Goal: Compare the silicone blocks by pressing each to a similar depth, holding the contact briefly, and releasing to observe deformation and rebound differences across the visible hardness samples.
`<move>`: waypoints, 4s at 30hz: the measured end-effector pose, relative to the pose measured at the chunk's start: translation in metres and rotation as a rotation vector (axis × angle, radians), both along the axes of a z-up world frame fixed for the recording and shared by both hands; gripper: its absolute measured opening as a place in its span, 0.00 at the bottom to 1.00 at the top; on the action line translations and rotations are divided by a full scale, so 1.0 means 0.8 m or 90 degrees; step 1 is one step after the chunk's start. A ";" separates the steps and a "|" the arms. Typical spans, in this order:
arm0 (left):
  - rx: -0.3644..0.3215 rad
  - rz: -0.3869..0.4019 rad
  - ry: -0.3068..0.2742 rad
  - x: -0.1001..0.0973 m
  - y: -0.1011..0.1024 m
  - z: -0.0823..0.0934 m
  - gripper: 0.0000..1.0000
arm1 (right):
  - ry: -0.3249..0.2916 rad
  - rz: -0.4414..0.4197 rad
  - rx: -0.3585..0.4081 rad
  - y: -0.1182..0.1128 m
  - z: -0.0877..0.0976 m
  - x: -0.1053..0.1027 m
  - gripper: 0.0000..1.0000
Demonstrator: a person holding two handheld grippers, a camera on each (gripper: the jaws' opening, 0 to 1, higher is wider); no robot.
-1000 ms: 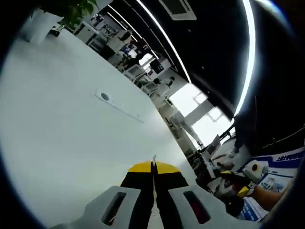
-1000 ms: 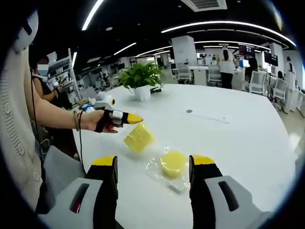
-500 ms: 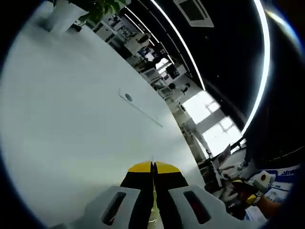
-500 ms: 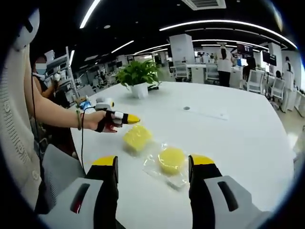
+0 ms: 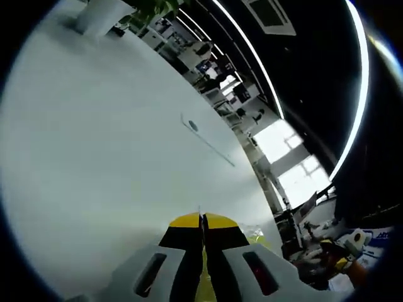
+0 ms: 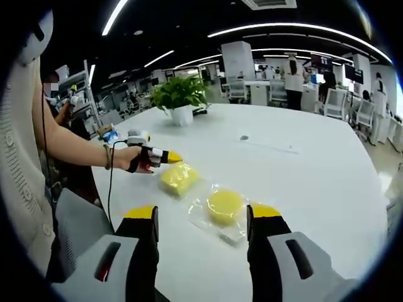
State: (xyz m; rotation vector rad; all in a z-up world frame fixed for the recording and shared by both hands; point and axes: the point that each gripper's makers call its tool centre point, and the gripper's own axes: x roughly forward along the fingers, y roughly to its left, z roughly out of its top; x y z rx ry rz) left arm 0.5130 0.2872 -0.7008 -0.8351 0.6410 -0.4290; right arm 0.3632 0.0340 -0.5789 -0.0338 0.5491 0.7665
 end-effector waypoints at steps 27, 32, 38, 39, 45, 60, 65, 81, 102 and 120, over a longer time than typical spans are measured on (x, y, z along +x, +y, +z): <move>0.122 0.007 0.012 -0.001 0.030 -0.031 0.22 | 0.002 0.012 0.009 0.012 0.001 -0.004 0.50; 0.154 0.016 0.008 -0.007 0.045 -0.031 0.28 | 0.000 0.014 0.013 0.014 0.001 -0.005 0.50; 0.160 0.032 -0.012 -0.017 0.059 -0.012 0.36 | -0.011 0.013 0.018 0.019 0.006 -0.007 0.51; 0.165 0.030 -0.016 -0.020 0.061 -0.008 0.37 | -0.012 0.013 0.017 0.020 0.006 -0.007 0.51; 0.175 0.010 -0.041 -0.041 0.062 0.016 0.36 | -0.014 -0.002 0.000 0.020 0.000 -0.012 0.50; 0.264 -0.035 -0.165 -0.095 0.065 0.093 0.45 | -0.015 -0.054 0.036 0.025 0.004 -0.024 0.48; 0.292 -0.057 -0.202 -0.117 0.054 0.118 0.52 | -0.022 -0.075 0.046 0.025 0.008 -0.023 0.50; 0.341 -0.105 -0.288 -0.175 0.026 0.171 0.60 | -0.028 -0.090 0.098 0.035 0.015 -0.042 0.52; 0.271 -0.075 -0.234 -0.234 0.022 0.156 0.65 | -0.004 -0.126 0.127 0.021 0.000 -0.071 0.59; 0.258 -0.076 -0.219 -0.247 0.016 0.153 0.68 | 0.006 -0.119 0.131 0.025 -0.007 -0.075 0.62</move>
